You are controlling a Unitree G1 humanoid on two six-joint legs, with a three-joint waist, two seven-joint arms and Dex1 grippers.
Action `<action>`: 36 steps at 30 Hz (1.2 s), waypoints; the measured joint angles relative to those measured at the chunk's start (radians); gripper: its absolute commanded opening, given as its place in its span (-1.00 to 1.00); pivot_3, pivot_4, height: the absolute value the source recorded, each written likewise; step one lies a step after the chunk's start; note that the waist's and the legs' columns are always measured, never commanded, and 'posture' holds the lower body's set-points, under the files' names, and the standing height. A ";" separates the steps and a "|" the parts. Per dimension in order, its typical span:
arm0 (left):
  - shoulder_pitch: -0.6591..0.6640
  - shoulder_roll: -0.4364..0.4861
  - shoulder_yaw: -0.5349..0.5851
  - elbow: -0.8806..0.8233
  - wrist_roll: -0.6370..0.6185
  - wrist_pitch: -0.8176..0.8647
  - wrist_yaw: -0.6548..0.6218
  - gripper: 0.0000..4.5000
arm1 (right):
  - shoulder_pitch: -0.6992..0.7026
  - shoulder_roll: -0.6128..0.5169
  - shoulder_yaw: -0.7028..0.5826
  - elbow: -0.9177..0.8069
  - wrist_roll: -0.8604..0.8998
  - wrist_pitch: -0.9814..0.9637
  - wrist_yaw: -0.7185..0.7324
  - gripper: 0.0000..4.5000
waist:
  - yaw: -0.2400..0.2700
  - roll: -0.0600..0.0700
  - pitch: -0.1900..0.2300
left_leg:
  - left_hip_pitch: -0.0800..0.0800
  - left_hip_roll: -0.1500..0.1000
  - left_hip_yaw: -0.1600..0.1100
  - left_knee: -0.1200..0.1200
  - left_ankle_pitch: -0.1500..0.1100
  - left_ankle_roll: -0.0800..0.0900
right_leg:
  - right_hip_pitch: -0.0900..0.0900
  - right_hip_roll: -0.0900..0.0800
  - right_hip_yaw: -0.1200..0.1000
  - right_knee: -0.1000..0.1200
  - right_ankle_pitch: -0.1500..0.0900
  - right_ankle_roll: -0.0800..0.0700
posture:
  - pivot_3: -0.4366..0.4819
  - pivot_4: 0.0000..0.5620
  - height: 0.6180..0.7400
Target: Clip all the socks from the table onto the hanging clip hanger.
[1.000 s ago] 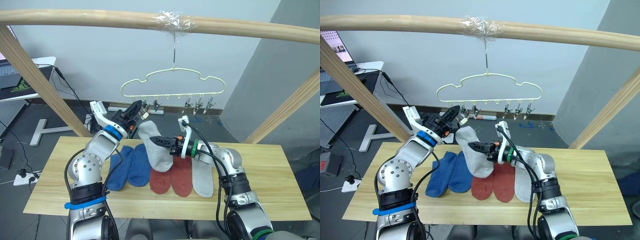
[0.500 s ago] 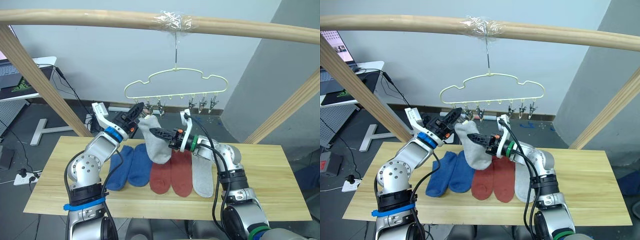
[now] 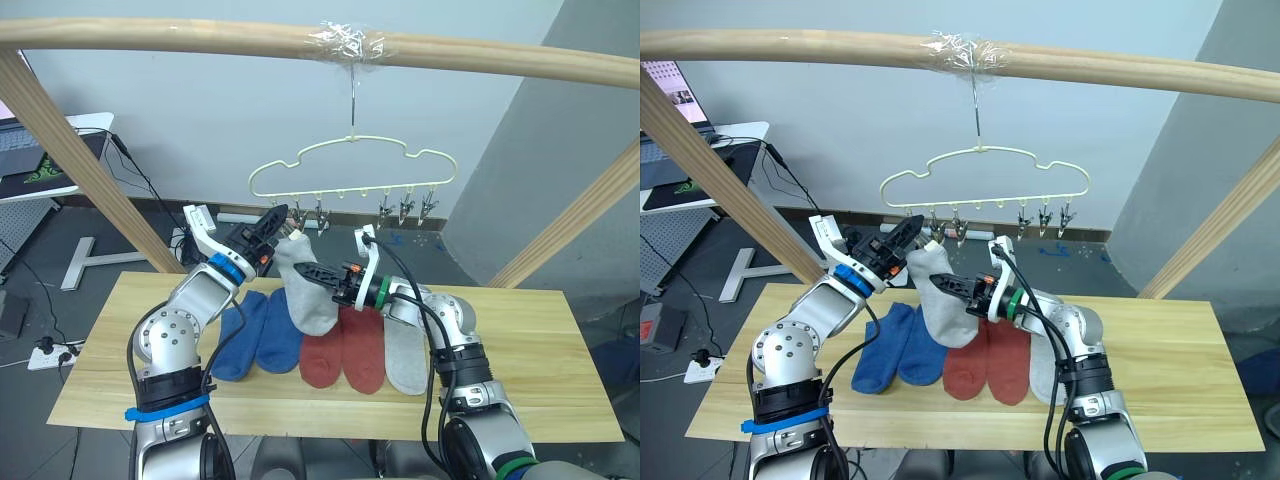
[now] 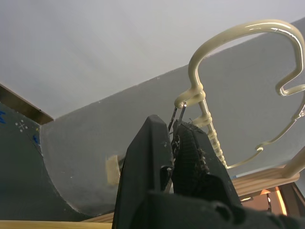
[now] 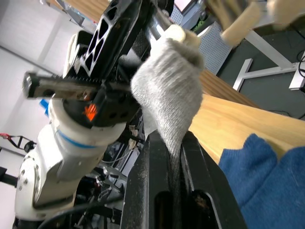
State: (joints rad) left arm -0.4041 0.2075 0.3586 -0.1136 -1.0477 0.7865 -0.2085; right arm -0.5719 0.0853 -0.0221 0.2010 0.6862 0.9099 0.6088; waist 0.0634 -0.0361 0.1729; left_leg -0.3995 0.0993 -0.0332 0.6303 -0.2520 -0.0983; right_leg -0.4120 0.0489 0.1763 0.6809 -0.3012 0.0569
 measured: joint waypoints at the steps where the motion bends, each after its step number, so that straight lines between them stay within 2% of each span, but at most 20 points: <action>1: 0.000 0.003 0.000 0.000 -0.001 0.000 0.000 -0.93 | -0.002 0.000 0.000 0.000 0.000 -0.005 0.000 -0.99 | 0.001 0.000 0.000 | 0.000 0.000 0.000 0.000 0.000 0.000 | 0.000 0.000 0.000 0.000 0.000 0.000 | 0.42 -0.43 1.00; 5: 0.005 0.008 0.000 -0.002 -0.003 0.006 -0.004 -0.93 | -0.002 -0.006 0.000 0.002 0.000 -0.009 -0.001 -0.99 | 0.004 0.000 0.000 | 0.000 0.000 0.000 0.000 0.000 0.000 | 0.000 0.000 0.000 0.000 0.000 0.000 | 0.42 -0.43 1.00; 18: 0.044 0.035 -0.002 -0.049 -0.006 0.008 -0.023 0.98 | 0.000 -0.012 0.032 0.008 -0.028 -0.024 0.000 -1.00 | 0.009 0.000 0.000 | 0.000 0.000 0.000 0.000 0.000 0.000 | 0.000 0.000 0.000 0.000 0.000 0.000 | 0.44 -0.42 1.00; 21: 0.087 0.089 0.000 -0.074 0.006 0.015 -0.021 0.99 | 0.003 -0.012 0.049 0.010 -0.042 -0.036 0.000 -1.00 | 0.009 0.000 0.000 | 0.000 0.000 0.000 -0.001 0.000 0.000 | -0.001 0.000 0.000 0.000 -0.001 -0.001 | 0.44 -0.42 1.00; 26: 0.146 0.185 0.008 -0.134 0.029 0.010 -0.032 1.00 | 0.012 -0.002 0.097 0.012 -0.098 -0.086 -0.003 -0.36 | 0.012 0.001 0.001 | -0.001 0.000 0.000 -0.001 0.000 0.000 | -0.003 0.000 0.000 0.000 -0.001 -0.002 | 0.45 -0.42 1.00; 30: 0.165 0.230 -0.024 -0.175 0.094 -0.017 -0.069 1.00 | 0.021 -0.006 0.137 0.021 -0.145 -0.122 -0.001 0.26 | 0.014 0.002 0.001 | -0.001 0.000 0.000 -0.001 0.000 -0.001 | -0.003 0.000 0.000 0.000 -0.001 -0.002 | 0.45 -0.42 1.00; 34: 0.180 0.231 -0.082 -0.207 0.157 -0.049 -0.093 1.00 | 0.078 -0.070 0.182 0.045 -0.232 -0.209 0.001 0.93 | 0.018 0.002 0.001 | -0.002 0.000 0.000 -0.001 0.001 -0.001 | -0.003 -0.001 0.000 0.000 -0.001 -0.002 | 0.45 -0.42 1.00; 36: 0.201 0.248 -0.131 -0.234 0.218 -0.082 -0.125 1.00 | 0.113 -0.122 0.183 0.042 -0.272 -0.250 -0.001 0.98 | 0.018 0.002 0.001 | -0.002 0.000 0.001 -0.001 0.001 -0.002 | -0.003 -0.001 0.000 -0.001 -0.001 -0.002 | 0.43 -0.40 1.00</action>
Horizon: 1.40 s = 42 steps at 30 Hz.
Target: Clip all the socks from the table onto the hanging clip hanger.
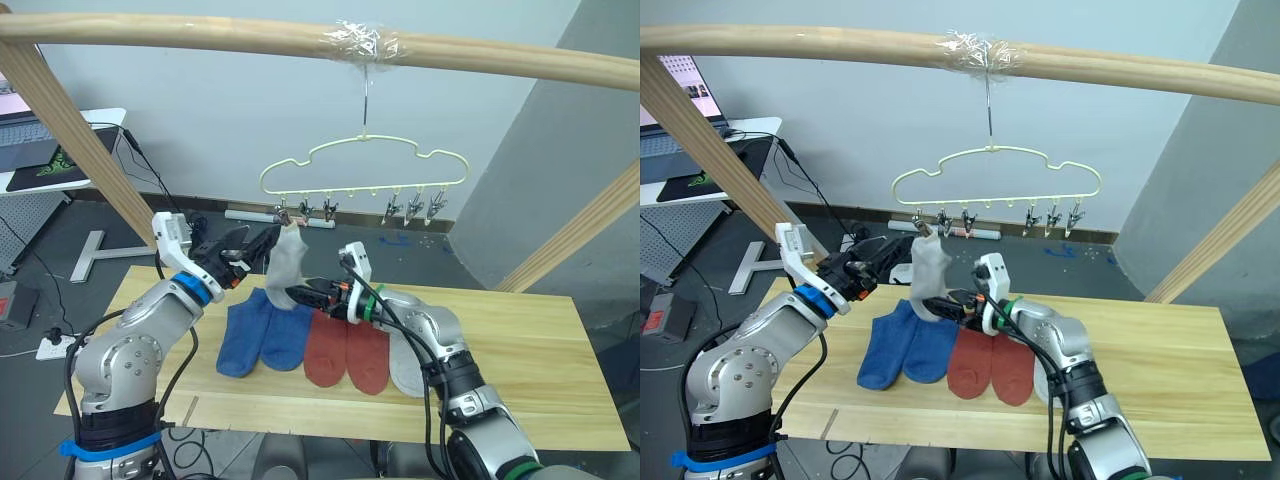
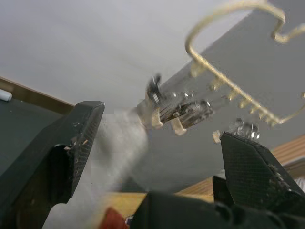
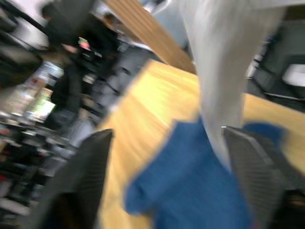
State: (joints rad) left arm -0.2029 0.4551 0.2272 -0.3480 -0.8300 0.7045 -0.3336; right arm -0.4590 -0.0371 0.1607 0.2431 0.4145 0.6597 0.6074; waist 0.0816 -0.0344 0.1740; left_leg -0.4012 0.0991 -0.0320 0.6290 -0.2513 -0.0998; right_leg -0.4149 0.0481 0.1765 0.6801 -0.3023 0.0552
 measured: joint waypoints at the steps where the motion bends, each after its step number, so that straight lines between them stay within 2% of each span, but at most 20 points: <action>1: 0.003 0.000 -0.024 -0.011 0.031 -0.020 -0.009 1.00 | 0.022 -0.035 -0.005 -0.015 -0.010 -0.009 0.000 0.98 | 0.000 0.000 0.000 | 0.000 0.000 0.000 0.000 0.000 0.000 | 0.000 0.000 0.000 0.000 0.000 0.000 | 0.43 -0.40 1.00; 6: 0.007 -0.009 -0.142 -0.048 0.201 -0.141 -0.029 1.00 | 0.119 -0.225 -0.001 -0.238 -0.054 -0.051 0.042 0.98 | -0.004 0.003 0.002 | 0.000 0.000 0.000 0.000 0.000 0.000 | 0.000 0.000 0.001 0.000 0.000 0.000 | 0.41 -0.40 1.00; 9: 0.018 -0.045 -0.201 -0.045 0.274 -0.196 -0.033 0.75 | 0.143 -0.290 -0.001 -0.344 -0.082 -0.097 0.055 1.00 | -0.010 0.003 0.002 | 0.001 0.000 0.000 0.000 0.000 0.000 | 0.000 0.000 0.002 0.000 0.000 0.000 | 0.38 -0.39 1.00; 13: -0.001 -0.132 -0.268 0.027 0.418 -0.320 0.003 0.20 | 0.207 -0.356 -0.016 -0.452 -0.080 -0.122 0.071 1.00 | -0.001 0.004 0.003 | 0.000 -0.002 0.000 0.001 0.000 0.000 | 0.001 0.000 0.002 0.000 0.000 0.000 | 0.31 -0.40 1.00; 16: -0.012 -0.187 -0.293 0.082 0.509 -0.390 0.048 0.20 | 0.215 -0.394 -0.061 -0.573 -0.041 -0.119 0.091 1.00 | -0.002 0.004 0.003 | 0.000 -0.002 0.001 0.002 0.000 0.000 | 0.002 -0.001 0.003 -0.001 0.000 0.000 | 0.30 -0.40 1.00; 21: -0.032 -0.227 -0.300 0.117 0.572 -0.440 0.069 0.20 | 0.217 -0.448 -0.095 -0.692 0.026 -0.100 0.124 1.00 | -0.008 0.004 0.003 | 0.001 -0.002 0.001 0.002 0.000 0.001 | 0.002 -0.001 0.003 0.000 0.000 0.000 | 0.26 -0.40 1.00; 29: -0.076 -0.302 -0.304 0.201 0.621 -0.483 0.085 0.20 | 0.146 -0.461 -0.105 -0.722 0.060 -0.073 0.110 1.00 | -0.008 0.003 0.003 | 0.001 -0.002 0.000 0.004 0.000 0.001 | 0.004 -0.001 0.003 0.000 0.000 0.000 | 0.20 -0.47 1.00; 42: -0.092 -0.346 -0.273 0.244 0.663 -0.523 0.147 0.20 | 0.092 -0.493 -0.135 -0.757 0.090 -0.071 0.108 1.00 | -0.009 0.003 0.003 | 0.002 -0.002 0.000 0.005 0.000 0.001 | 0.004 -0.001 0.003 0.001 0.000 0.000 | 0.16 -0.50 1.00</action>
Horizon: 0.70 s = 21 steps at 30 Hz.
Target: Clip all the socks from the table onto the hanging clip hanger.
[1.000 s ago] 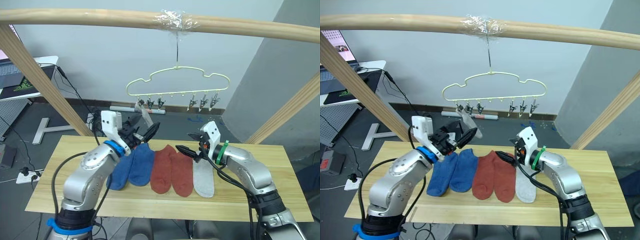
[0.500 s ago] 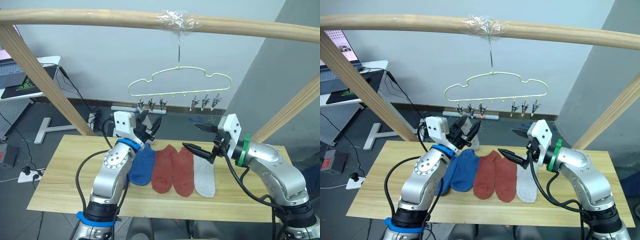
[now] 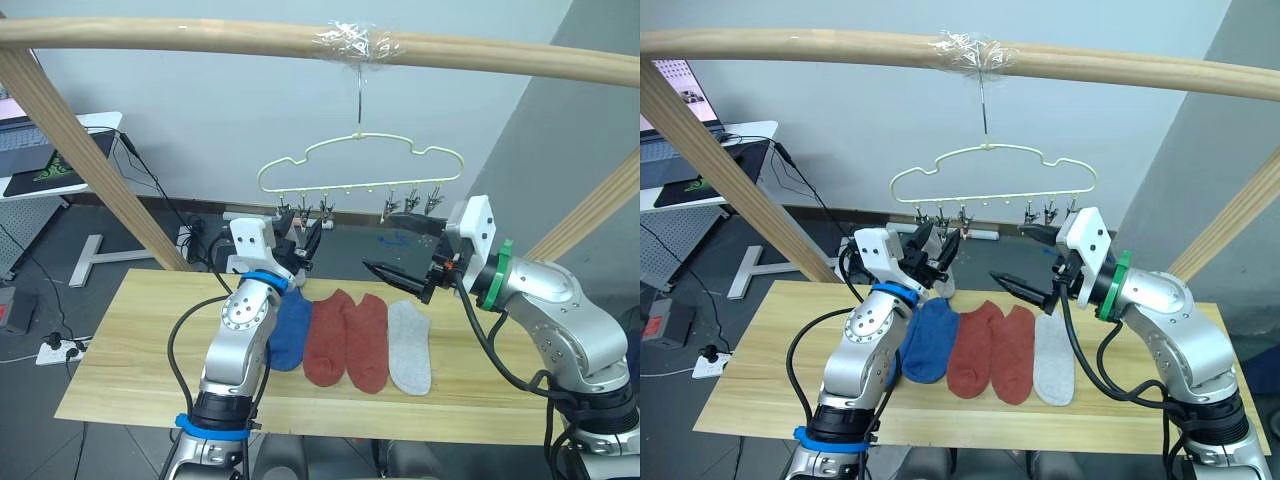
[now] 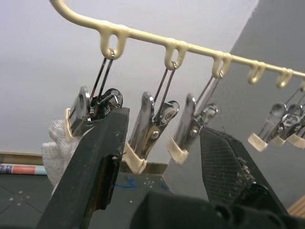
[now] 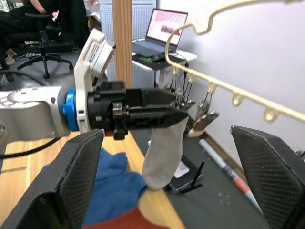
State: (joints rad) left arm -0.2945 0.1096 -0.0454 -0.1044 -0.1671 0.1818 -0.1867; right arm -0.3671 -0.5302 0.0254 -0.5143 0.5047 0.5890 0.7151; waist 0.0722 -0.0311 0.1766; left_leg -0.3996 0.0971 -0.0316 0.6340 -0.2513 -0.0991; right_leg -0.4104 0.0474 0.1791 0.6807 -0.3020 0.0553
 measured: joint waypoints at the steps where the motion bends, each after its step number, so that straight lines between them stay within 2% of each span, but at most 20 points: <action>1: -0.002 -0.001 0.000 0.011 0.006 -0.003 0.000 0.20 | 0.000 0.000 0.000 -0.001 0.000 0.002 -0.001 1.00 | -0.001 0.000 0.000 | 0.000 0.000 0.000 0.000 0.000 0.000 | 0.000 0.000 0.000 0.000 0.000 0.000 | 0.16 -0.50 1.00; 14: -0.070 -0.026 -0.018 0.099 0.061 -0.081 0.002 0.20 | -0.035 -0.012 -0.013 -0.013 0.035 0.039 -0.026 1.00 | -0.012 0.000 0.000 | 0.000 0.000 0.000 0.006 0.000 0.000 | 0.002 0.000 0.000 0.001 0.001 0.001 | 0.12 -0.49 1.00; 21: -0.081 -0.030 -0.007 0.103 0.119 -0.083 0.072 0.20 | -0.032 -0.020 -0.034 -0.013 0.047 0.048 -0.026 1.00 | -0.019 0.000 0.000 | 0.000 0.000 0.000 0.009 0.000 0.000 | 0.004 0.000 0.000 0.001 0.001 0.002 | 0.11 -0.49 1.00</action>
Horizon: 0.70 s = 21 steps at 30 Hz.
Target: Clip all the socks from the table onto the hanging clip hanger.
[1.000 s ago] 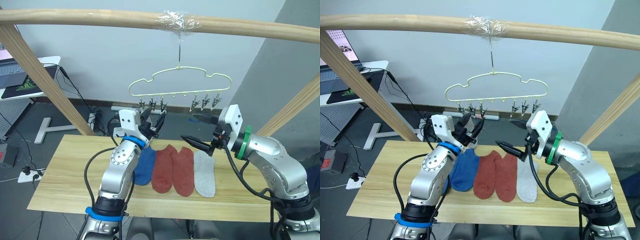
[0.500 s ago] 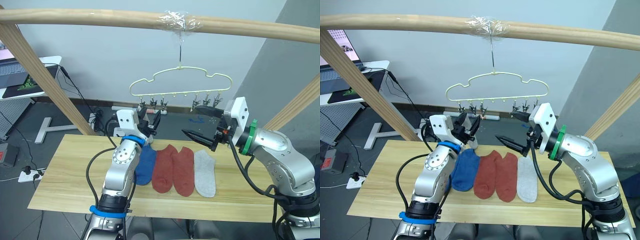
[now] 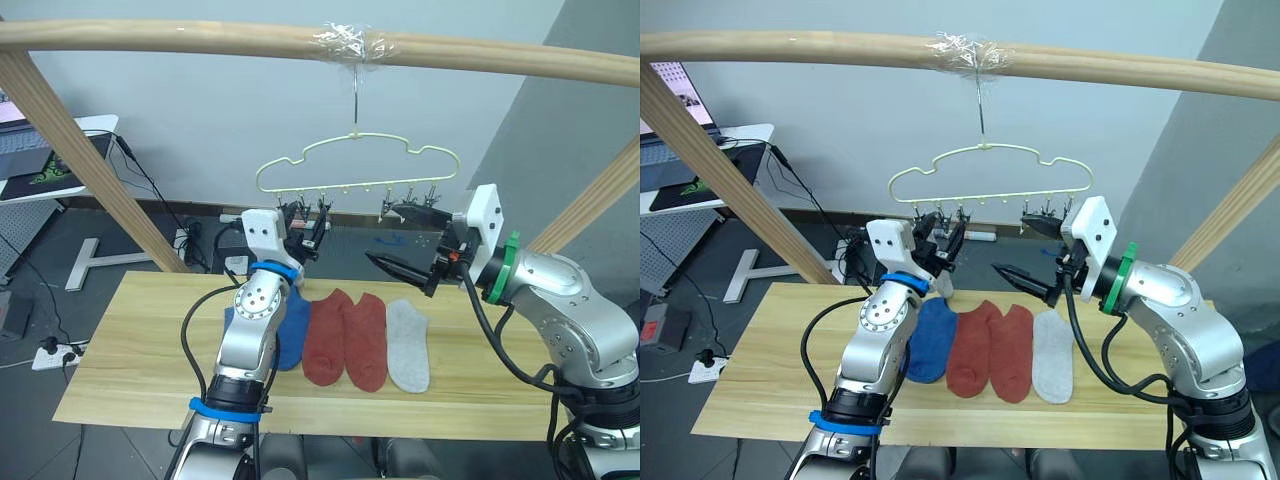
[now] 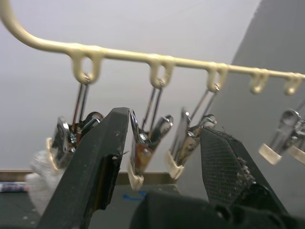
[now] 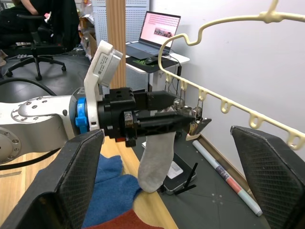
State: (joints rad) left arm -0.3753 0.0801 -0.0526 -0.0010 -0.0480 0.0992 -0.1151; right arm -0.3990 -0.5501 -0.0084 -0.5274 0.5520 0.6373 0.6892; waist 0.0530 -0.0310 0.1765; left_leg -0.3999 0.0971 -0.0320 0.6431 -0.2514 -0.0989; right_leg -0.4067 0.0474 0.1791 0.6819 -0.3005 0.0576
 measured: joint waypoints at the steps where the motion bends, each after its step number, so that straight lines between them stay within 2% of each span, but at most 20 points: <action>1: 0.000 -0.001 0.000 0.000 0.007 0.000 0.009 0.20 | 0.000 0.000 -0.005 0.000 0.001 0.002 -0.001 1.00 | 0.000 0.000 0.000 | 0.000 0.000 0.000 0.000 0.000 0.000 | 0.000 0.000 0.000 0.000 0.000 0.000 | 0.11 -0.49 1.00; 21: 0.000 -0.010 -0.007 0.012 0.071 0.002 0.057 0.20 | -0.008 -0.001 -0.009 0.000 0.021 0.027 -0.018 1.00 | 0.000 0.000 0.000 | 0.000 0.000 0.000 0.001 0.000 0.000 | 0.000 0.000 0.000 0.000 0.001 0.001 | 0.11 -0.46 1.00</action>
State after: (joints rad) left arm -0.3756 0.0699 -0.0601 0.0111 0.0232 0.1011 -0.0578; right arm -0.4066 -0.5512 -0.0171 -0.5274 0.5730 0.6643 0.6716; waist 0.0530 -0.0310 0.1765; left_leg -0.4000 0.0972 -0.0321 0.6439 -0.2514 -0.0989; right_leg -0.4064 0.0474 0.1792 0.6820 -0.2999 0.0586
